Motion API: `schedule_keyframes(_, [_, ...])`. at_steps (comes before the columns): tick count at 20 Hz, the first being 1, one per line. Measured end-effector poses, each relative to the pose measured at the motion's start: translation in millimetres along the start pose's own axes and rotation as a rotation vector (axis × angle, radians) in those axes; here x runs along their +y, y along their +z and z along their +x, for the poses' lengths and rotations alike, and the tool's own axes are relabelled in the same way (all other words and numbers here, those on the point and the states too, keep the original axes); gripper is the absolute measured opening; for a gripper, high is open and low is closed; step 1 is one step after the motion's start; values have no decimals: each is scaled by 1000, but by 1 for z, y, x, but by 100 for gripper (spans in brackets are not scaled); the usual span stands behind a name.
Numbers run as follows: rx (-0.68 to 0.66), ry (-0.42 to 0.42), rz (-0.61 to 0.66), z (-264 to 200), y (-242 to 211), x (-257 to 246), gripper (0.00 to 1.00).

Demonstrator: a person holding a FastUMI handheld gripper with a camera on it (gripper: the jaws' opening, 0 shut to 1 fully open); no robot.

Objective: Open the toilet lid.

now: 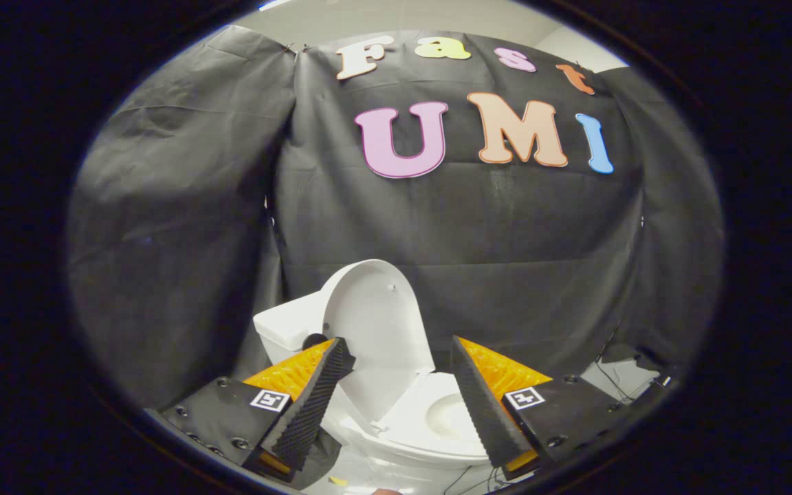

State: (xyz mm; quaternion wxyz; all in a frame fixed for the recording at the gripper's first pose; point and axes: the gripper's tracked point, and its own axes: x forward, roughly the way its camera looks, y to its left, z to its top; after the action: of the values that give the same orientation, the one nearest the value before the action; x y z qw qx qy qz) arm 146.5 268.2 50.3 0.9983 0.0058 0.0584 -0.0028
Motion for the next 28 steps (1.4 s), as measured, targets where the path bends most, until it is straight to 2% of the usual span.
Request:
schedule_keyframes(5, [-17, -20, 18, -9, -6, -45, 98])
schedule_keyframes(9, [-47, 24, -18, -25, -5, -70, 98])
schedule_keyframes(12, [-62, 12, -18, -39, -7, -95, 97])
schedule_keyframes(17, [-67, 29, -39, -44, -24, -108, 98])
schedule_keyframes(22, [-24, -15, -40, -33, -60, -147, 99])
schedule_keyframes(28, [-31, -87, 76, -38, -70, -199, 99])
